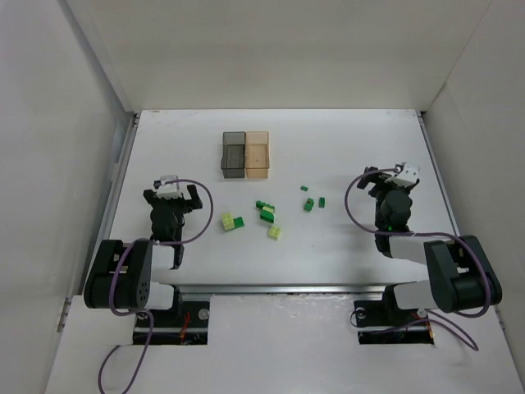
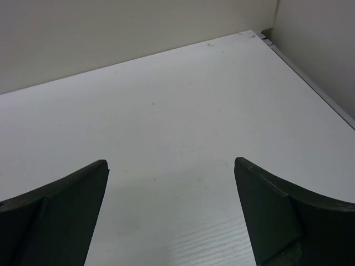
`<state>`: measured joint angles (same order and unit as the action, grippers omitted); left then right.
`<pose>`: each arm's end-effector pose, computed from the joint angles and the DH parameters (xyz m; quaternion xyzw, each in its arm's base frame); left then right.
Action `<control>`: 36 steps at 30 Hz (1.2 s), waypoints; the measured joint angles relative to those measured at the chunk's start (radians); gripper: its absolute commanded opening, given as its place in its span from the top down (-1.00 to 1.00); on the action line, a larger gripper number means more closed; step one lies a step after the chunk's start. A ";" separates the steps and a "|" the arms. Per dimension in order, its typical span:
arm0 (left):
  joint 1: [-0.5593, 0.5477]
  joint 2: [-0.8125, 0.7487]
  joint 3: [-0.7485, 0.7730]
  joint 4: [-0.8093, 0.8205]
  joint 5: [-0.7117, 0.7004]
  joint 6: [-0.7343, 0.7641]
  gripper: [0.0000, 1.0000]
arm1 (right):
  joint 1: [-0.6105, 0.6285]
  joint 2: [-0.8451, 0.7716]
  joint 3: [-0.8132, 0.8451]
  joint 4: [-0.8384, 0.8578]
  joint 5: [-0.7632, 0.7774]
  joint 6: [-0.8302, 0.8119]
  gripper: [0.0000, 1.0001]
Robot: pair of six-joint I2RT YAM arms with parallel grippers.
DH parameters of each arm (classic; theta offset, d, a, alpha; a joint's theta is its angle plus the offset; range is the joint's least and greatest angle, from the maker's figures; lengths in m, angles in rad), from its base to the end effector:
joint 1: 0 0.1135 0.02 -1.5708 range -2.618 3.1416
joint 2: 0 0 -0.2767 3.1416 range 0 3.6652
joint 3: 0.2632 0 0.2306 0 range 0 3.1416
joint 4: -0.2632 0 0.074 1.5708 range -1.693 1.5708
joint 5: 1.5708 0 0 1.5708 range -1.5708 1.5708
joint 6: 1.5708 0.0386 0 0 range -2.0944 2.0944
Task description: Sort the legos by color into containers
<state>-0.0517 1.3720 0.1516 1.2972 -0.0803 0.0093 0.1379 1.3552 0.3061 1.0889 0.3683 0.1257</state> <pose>0.2102 -0.0078 0.2048 -0.0087 0.6795 0.0117 0.7336 0.2334 0.0184 0.2250 0.1279 0.6820 -0.0326 0.7194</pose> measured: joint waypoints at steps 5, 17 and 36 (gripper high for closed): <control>0.000 0.000 0.000 0.000 0.000 0.000 -1.00 | 0.010 -0.037 0.064 -0.143 -0.020 -0.039 -1.00; -0.004 -0.469 0.302 -0.551 0.436 0.441 -1.00 | 0.204 -0.023 0.945 -0.950 0.106 -0.273 -1.00; -0.007 -0.224 0.695 -1.179 0.296 0.378 -1.00 | 0.200 0.421 0.942 -1.691 -0.346 0.122 -0.23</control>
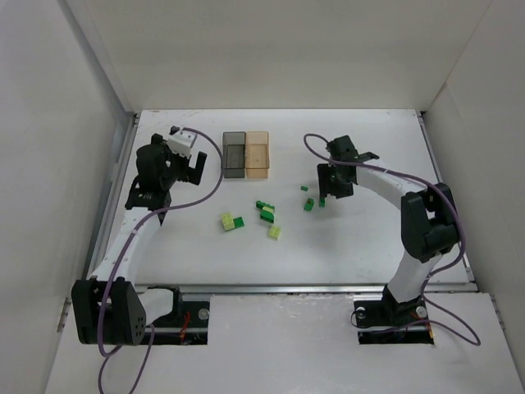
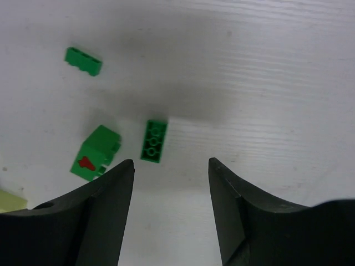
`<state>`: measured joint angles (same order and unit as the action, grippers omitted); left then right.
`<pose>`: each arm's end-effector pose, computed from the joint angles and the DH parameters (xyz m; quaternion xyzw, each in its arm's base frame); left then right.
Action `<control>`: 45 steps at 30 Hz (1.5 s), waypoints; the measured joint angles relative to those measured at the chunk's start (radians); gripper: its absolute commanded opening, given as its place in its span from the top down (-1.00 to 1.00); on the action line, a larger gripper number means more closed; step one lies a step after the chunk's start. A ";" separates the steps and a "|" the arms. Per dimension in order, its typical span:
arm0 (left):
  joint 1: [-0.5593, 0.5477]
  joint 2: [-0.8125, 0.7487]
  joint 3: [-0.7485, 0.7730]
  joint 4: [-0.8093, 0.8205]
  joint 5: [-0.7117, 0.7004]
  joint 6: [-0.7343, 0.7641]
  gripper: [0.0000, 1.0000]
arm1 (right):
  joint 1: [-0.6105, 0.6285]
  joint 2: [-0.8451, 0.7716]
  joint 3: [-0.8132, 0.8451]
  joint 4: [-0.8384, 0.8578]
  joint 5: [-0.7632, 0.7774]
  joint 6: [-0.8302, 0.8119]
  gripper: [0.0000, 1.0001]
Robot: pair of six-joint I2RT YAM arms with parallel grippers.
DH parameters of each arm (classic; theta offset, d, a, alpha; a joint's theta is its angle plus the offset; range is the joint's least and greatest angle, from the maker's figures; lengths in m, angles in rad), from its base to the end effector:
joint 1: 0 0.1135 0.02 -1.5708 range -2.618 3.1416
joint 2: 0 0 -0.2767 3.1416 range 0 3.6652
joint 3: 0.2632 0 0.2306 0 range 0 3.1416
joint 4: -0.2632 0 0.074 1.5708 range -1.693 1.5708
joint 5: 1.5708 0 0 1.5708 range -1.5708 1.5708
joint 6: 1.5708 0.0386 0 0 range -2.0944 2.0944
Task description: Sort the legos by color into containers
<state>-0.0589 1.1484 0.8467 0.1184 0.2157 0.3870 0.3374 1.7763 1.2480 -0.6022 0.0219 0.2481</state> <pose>0.2459 -0.0228 0.3366 0.2361 0.7302 0.0222 0.6407 0.3277 0.1141 0.2221 -0.0412 0.9749 0.0528 0.2122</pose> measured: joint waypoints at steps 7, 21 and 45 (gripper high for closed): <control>0.000 -0.006 -0.029 -0.003 0.024 -0.025 -1.00 | 0.055 0.053 0.000 0.026 -0.026 0.032 -0.17; 0.000 -0.063 -0.090 0.013 0.042 -0.047 -1.00 | 0.050 0.144 0.103 -0.009 0.051 0.059 1.00; 0.000 -0.073 -0.152 -0.003 0.201 0.012 -1.00 | 0.257 0.541 0.875 0.028 -0.108 -0.034 -0.48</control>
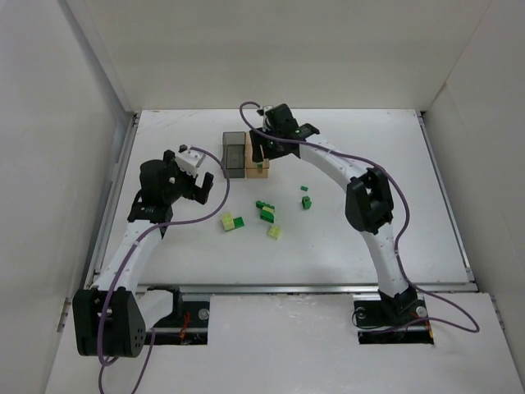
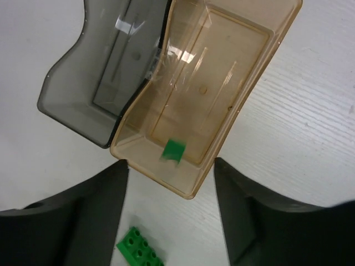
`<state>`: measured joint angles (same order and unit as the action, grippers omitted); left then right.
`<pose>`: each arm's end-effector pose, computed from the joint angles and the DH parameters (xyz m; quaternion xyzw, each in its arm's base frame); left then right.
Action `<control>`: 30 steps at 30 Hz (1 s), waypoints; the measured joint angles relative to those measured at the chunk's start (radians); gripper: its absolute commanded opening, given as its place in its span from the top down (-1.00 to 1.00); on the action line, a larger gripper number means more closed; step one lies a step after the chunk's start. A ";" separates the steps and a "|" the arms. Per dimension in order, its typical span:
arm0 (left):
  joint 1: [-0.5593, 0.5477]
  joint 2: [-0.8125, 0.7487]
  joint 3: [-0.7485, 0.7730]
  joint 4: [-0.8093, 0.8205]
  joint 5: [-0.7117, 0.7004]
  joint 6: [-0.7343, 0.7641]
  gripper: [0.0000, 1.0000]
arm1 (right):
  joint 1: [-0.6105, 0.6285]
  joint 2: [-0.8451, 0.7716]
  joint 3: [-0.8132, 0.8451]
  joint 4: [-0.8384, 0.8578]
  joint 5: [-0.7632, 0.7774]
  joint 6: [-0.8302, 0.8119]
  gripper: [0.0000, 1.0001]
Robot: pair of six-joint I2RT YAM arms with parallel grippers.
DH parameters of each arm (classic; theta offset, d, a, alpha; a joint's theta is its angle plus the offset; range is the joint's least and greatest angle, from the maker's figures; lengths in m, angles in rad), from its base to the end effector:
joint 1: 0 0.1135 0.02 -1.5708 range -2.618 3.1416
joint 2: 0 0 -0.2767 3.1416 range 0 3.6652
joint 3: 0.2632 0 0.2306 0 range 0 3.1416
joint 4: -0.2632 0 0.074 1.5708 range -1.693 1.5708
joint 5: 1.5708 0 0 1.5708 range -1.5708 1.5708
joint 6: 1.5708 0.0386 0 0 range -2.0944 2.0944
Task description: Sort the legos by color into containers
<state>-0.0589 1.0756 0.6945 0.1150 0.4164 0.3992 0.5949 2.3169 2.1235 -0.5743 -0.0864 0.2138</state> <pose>0.2217 -0.0287 0.3011 0.2987 0.7287 -0.0613 0.6132 0.4278 0.2935 0.2547 -0.1907 0.8998 0.1902 0.3434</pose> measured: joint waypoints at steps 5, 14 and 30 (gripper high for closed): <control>0.000 0.000 -0.001 0.000 0.005 -0.001 -1.00 | -0.005 -0.017 0.000 -0.002 -0.023 -0.005 -0.56; 0.000 -0.002 -0.001 0.000 0.011 -0.002 -1.00 | -0.054 -0.220 -0.165 -0.068 0.042 0.017 -0.54; 0.000 -0.011 -0.034 0.015 0.062 0.010 -1.00 | -0.087 -0.380 -0.702 -0.108 0.110 0.031 0.03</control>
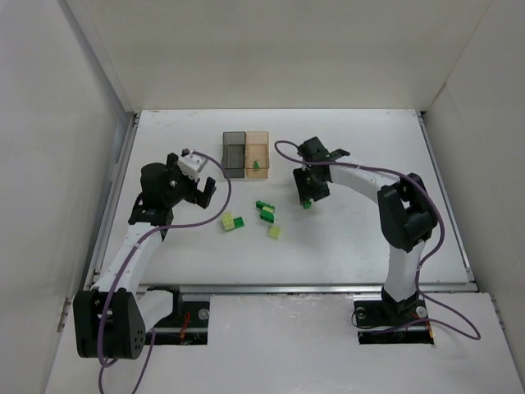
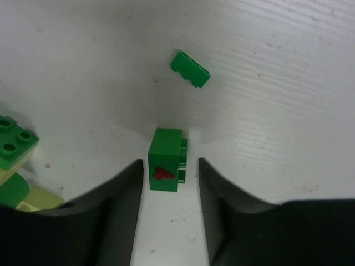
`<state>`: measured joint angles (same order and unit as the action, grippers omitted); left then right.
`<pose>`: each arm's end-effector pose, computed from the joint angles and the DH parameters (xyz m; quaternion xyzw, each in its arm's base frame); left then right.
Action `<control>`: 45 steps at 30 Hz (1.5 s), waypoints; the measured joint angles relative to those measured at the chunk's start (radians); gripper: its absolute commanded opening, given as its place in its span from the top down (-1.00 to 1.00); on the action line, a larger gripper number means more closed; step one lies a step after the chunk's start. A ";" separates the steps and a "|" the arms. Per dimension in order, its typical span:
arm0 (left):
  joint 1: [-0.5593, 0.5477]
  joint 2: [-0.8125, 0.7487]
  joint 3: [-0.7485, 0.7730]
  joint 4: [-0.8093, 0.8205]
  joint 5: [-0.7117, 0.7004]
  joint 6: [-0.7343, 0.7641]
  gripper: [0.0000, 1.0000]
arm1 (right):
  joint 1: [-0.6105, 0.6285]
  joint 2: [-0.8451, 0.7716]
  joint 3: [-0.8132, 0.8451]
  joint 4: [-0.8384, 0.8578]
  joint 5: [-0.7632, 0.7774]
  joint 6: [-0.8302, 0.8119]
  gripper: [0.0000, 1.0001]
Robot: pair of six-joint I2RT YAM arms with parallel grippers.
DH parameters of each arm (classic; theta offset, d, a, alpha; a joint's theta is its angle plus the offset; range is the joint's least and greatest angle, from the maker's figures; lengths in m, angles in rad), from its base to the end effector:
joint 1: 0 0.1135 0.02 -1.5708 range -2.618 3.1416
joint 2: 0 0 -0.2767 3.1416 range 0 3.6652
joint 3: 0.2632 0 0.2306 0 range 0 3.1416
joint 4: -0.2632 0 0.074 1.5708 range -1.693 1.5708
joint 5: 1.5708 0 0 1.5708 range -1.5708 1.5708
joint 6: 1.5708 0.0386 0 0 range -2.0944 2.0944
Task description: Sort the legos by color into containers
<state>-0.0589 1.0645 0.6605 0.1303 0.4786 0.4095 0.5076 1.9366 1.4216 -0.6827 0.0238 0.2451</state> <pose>0.2169 -0.0306 0.2939 0.3189 0.7199 -0.0837 0.6108 0.3355 0.1855 0.2096 -0.1264 0.9744 0.0573 0.1768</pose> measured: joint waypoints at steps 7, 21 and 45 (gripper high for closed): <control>0.000 0.000 0.000 -0.008 0.012 0.017 -1.00 | 0.002 0.007 0.010 0.020 -0.002 -0.001 1.00; 0.000 0.000 0.000 -0.017 0.030 0.031 -1.00 | 0.083 0.096 0.446 0.145 -0.078 -0.034 0.91; 0.000 -0.001 -0.024 -0.017 0.035 0.045 -1.00 | 0.013 0.028 0.419 0.127 -0.128 -0.165 -0.67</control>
<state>-0.0589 1.0634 0.6369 0.1135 0.5133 0.4541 0.5209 1.9648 1.8404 -0.5552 -0.1040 0.0803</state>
